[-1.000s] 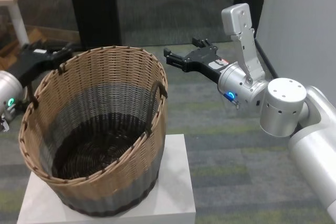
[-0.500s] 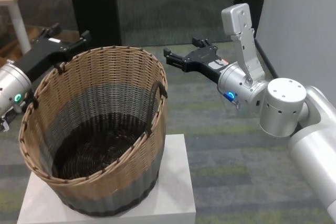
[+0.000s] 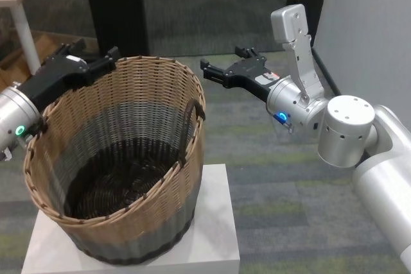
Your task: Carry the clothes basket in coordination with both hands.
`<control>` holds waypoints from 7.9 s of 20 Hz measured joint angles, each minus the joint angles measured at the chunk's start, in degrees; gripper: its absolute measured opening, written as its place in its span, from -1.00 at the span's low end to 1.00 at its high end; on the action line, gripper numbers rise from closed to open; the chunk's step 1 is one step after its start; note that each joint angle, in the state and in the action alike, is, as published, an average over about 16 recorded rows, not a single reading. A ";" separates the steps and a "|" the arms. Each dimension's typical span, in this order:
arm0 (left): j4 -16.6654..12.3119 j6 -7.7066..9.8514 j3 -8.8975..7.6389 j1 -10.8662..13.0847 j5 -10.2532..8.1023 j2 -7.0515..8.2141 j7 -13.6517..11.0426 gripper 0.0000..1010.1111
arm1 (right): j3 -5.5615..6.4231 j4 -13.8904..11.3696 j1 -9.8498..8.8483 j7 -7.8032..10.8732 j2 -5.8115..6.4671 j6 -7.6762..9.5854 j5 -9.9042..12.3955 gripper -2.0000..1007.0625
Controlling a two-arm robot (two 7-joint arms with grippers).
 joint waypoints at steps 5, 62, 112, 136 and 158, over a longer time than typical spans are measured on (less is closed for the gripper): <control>-1.07 2.33 0.62 1.00 -1.35 0.52 0.44 0.98 | 0.00 0.00 0.00 0.00 0.00 0.00 0.00 0.99; -0.47 3.27 3.26 0.70 -2.55 1.67 -0.94 0.98 | 0.00 0.00 0.00 0.00 0.00 0.00 0.00 0.99; -0.47 3.27 3.25 0.69 -2.55 1.67 -0.94 0.98 | 0.00 0.00 0.00 0.00 0.00 0.00 0.00 0.99; -0.49 3.27 3.26 0.69 -2.55 1.67 -0.94 0.98 | 0.00 0.00 0.00 0.00 0.00 0.00 0.00 0.99; -0.48 3.27 3.26 0.71 -2.55 1.67 -0.94 0.98 | 0.00 0.00 0.00 0.00 0.00 0.00 0.00 0.99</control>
